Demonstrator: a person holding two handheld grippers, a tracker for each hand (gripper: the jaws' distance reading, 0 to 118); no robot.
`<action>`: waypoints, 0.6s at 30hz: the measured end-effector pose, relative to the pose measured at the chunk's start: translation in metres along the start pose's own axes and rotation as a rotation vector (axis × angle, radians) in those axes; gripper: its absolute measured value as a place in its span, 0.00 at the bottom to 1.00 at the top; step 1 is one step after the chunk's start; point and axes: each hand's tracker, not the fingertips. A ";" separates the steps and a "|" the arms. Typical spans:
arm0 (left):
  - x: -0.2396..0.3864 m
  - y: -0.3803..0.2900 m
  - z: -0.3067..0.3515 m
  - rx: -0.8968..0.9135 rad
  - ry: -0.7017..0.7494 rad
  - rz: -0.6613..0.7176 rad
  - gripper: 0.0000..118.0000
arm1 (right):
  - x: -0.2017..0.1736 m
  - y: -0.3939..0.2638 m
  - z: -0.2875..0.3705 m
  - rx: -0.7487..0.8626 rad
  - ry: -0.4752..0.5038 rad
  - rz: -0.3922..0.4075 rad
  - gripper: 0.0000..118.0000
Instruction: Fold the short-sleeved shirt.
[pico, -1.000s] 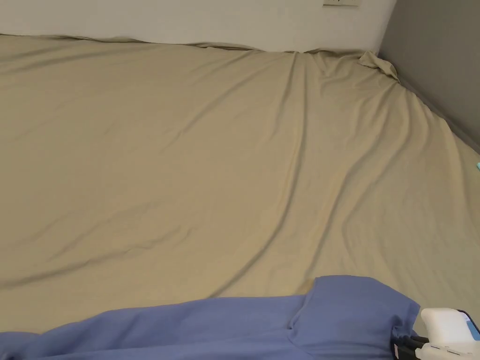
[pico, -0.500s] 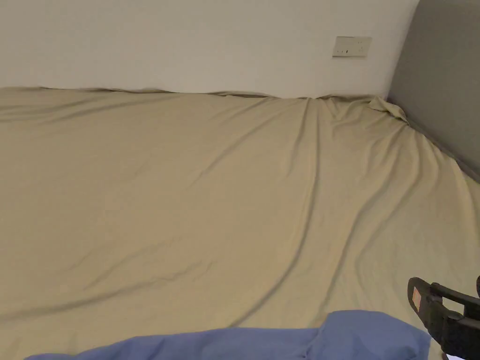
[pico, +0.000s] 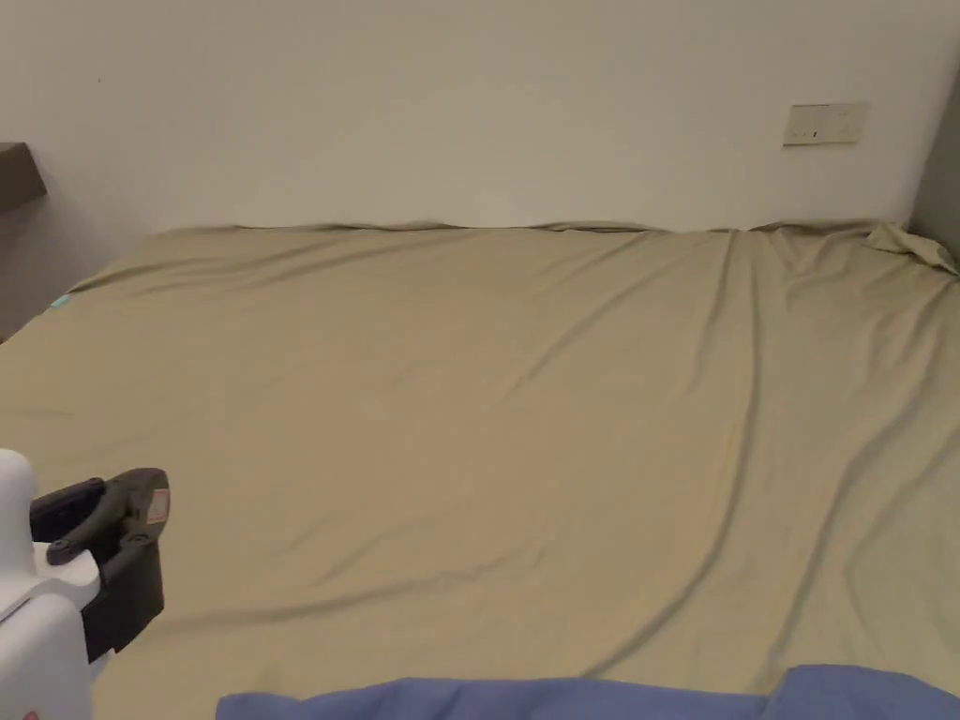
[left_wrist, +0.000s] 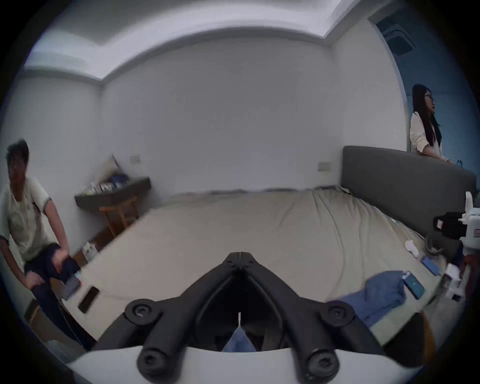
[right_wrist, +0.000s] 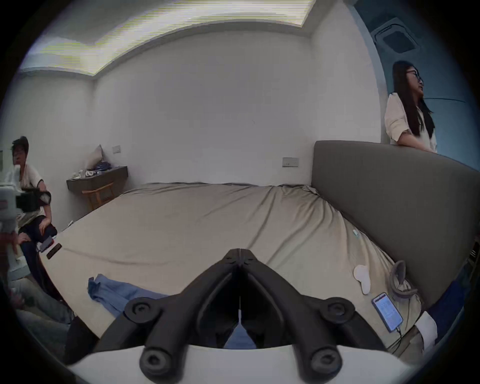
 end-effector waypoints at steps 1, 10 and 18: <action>-0.009 -0.012 -0.008 -0.044 -0.018 0.031 0.00 | -0.001 -0.003 -0.001 -0.009 0.007 -0.004 0.02; -0.108 -0.140 -0.106 -0.552 -0.462 0.469 0.02 | -0.037 -0.031 -0.036 -0.182 0.051 0.005 0.02; -0.146 -0.205 -0.183 -0.813 -0.458 0.641 0.87 | -0.079 -0.048 -0.064 -0.280 0.117 0.008 0.02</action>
